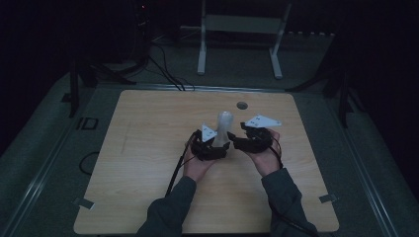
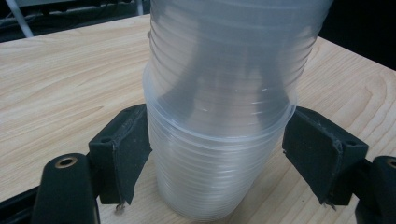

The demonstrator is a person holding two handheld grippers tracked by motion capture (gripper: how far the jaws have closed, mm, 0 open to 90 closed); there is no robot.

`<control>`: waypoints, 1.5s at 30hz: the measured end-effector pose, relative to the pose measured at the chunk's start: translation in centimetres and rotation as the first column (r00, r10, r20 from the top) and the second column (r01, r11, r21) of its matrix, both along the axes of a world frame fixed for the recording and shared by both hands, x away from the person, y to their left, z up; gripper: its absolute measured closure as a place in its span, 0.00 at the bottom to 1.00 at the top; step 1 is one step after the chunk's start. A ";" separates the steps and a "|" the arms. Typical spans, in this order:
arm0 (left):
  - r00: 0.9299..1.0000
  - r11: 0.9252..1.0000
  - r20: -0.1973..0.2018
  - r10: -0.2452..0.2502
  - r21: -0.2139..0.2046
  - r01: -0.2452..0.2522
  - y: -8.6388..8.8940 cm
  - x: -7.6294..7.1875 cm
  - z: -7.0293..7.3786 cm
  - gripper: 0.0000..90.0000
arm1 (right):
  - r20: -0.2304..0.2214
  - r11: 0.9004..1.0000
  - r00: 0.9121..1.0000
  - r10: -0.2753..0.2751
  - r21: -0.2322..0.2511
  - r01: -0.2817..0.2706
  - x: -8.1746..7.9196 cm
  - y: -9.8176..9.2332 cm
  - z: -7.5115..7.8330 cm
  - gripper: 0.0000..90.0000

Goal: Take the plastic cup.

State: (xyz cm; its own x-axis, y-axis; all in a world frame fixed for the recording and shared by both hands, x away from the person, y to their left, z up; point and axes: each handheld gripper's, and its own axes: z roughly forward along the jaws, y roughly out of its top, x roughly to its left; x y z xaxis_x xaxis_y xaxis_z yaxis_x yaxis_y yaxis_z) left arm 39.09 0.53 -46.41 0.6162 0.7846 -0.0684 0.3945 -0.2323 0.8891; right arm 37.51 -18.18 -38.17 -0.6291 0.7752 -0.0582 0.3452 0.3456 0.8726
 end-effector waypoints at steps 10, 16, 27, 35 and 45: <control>1.000 1.000 0.011 -0.008 -0.009 0.008 0.1 0.0 -0.1 0.26 | 0.007 0.999 1.000 0.023 0.034 -0.023 0.8 0.9 0.7 0.41; 1.000 1.000 0.020 -0.012 -0.015 0.012 0.2 0.0 -0.1 0.26 | 0.010 0.999 1.000 0.024 0.035 -0.024 1.8 2.0 1.0 0.39; 0.999 1.000 0.033 0.001 -0.019 -0.001 0.3 0.0 -0.2 0.22 | 0.003 0.999 0.999 0.034 0.030 -0.034 3.3 3.2 0.9 0.42; 0.999 0.999 0.046 0.000 -0.032 0.002 -0.1 0.4 -0.4 0.20 | -0.015 0.998 0.999 0.034 0.063 -0.033 3.3 2.8 0.8 0.43; 0.998 1.000 0.059 0.004 -0.028 -0.002 -0.3 0.7 -0.8 0.21 | -0.028 0.997 0.998 0.048 0.066 -0.046 3.3 2.9 0.9 0.43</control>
State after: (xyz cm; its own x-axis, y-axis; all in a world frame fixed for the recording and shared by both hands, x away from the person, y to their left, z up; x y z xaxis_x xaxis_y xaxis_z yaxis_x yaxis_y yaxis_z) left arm 39.74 0.26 -47.22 0.6176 0.7846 -0.0540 0.3419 -0.2060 0.9169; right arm 40.78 -15.24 -37.24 -0.6657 0.7461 0.0112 0.3558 0.3043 0.8836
